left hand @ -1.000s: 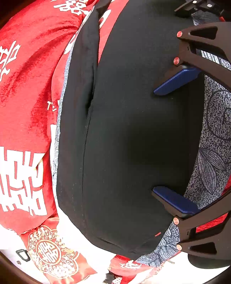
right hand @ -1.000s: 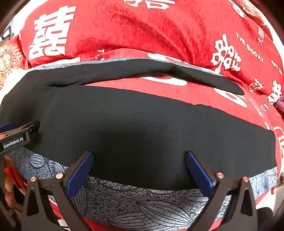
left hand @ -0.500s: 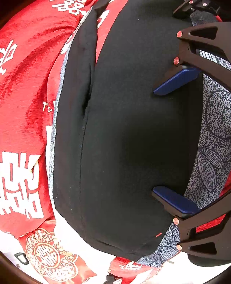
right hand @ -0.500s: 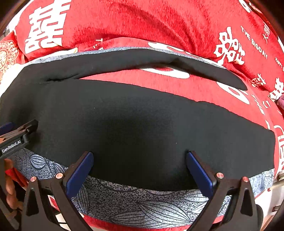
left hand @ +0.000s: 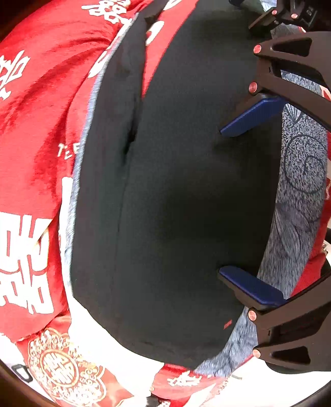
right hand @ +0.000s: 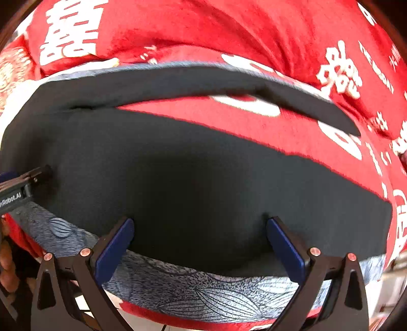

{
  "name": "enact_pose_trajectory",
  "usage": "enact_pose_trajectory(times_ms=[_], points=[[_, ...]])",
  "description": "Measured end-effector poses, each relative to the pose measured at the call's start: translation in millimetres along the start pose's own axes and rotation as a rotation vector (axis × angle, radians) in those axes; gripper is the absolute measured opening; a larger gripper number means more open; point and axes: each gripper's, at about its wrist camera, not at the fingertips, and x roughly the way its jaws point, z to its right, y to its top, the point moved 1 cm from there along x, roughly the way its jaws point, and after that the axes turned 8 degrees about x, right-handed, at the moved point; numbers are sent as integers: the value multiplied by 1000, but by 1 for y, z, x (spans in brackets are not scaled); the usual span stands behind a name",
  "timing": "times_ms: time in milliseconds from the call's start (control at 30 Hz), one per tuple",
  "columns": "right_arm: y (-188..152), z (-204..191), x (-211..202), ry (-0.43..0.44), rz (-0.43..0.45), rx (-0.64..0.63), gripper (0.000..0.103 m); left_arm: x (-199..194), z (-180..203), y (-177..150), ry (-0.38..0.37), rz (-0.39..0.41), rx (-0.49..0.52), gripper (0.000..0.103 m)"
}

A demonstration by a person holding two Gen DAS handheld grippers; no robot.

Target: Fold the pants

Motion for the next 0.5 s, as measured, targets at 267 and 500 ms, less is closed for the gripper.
enact_pose_trajectory(times_ms=[267,500], points=[[34,-19,-28,129,65,-61,103,-25,-23,33,11,57,-28,102],[71,-33,-24,199,41,-103,103,-21,-36,59,41,74,-14,102]])
